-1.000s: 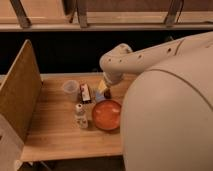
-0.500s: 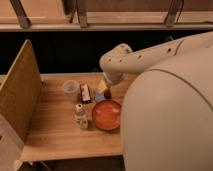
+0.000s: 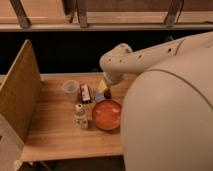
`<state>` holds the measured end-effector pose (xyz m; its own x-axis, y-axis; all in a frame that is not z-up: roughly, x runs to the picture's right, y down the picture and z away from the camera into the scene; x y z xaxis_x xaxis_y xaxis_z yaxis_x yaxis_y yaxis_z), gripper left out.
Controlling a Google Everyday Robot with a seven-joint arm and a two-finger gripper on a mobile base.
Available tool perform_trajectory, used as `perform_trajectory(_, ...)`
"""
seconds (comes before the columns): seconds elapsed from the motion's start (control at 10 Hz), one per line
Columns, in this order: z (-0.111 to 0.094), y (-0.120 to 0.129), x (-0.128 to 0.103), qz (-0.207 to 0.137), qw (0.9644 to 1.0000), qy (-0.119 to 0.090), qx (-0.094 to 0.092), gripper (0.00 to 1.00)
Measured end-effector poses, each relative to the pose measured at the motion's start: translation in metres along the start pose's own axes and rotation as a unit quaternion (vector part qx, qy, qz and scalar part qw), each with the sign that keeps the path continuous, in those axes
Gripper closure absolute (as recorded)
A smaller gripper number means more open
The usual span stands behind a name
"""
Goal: Knock the bottle over
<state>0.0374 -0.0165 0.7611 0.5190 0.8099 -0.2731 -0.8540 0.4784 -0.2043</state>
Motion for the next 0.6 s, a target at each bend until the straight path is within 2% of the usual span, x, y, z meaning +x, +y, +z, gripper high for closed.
perform_trajectory(0.4,0.0001,0.0,0.0,0.0,1.0,0.0,0.0,0.22)
perform_trajectory(0.5,0.0002,0.0001,0.0001,0.0,1.0,0.0,0.0,0.3)
perform_trajectory(0.6,0.0002,0.0001,0.0001,0.0,1.0,0.0,0.0,0.42)
